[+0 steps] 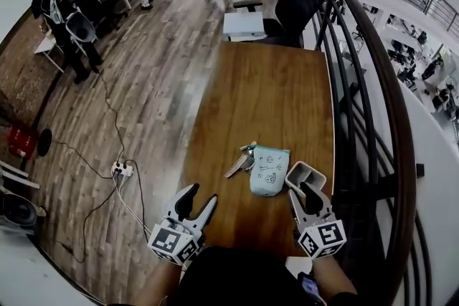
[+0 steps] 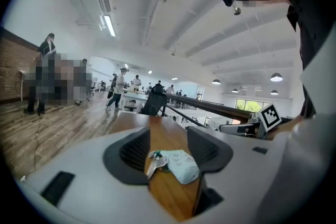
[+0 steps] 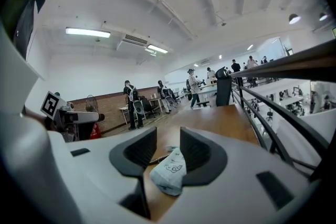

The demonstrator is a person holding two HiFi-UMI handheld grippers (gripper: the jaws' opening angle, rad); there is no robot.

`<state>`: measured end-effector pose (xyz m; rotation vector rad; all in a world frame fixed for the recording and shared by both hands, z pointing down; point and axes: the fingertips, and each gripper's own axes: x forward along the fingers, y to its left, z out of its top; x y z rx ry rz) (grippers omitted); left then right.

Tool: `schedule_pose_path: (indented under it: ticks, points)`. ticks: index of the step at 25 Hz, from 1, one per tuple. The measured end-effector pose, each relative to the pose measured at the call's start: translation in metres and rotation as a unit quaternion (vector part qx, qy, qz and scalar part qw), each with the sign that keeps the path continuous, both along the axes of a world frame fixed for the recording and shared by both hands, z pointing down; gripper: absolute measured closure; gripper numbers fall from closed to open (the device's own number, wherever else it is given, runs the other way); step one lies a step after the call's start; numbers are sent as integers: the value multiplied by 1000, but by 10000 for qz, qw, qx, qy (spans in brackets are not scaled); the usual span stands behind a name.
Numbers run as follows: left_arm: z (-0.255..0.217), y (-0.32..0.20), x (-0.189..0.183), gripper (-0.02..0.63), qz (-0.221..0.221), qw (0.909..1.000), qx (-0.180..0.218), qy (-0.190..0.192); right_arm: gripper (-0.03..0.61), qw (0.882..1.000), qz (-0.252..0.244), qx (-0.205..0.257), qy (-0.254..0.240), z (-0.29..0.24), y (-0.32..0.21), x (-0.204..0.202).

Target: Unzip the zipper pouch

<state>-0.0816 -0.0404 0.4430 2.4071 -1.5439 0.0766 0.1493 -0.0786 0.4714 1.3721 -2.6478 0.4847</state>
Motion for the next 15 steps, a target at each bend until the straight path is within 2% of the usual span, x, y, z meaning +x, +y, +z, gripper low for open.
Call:
schedule_pose_path:
  ticks: [5,8,12,15]
  points:
    - [37,-11,22,385,567,9971,-506,28,451,9994,20,-315,163,28,5,-8]
    - [50,-25,27,385,825,9940,-712,17,451,9977,-160,-526,403,45,8,-24]
    - [50,-37,36,385,983,9918,-796,163,414,9882,-650,-897,1055,76,9,-42]
    - [53,-35,30,385,993,9909,-889,171,387,9747,-1068,-991,1696,98,8,-57]
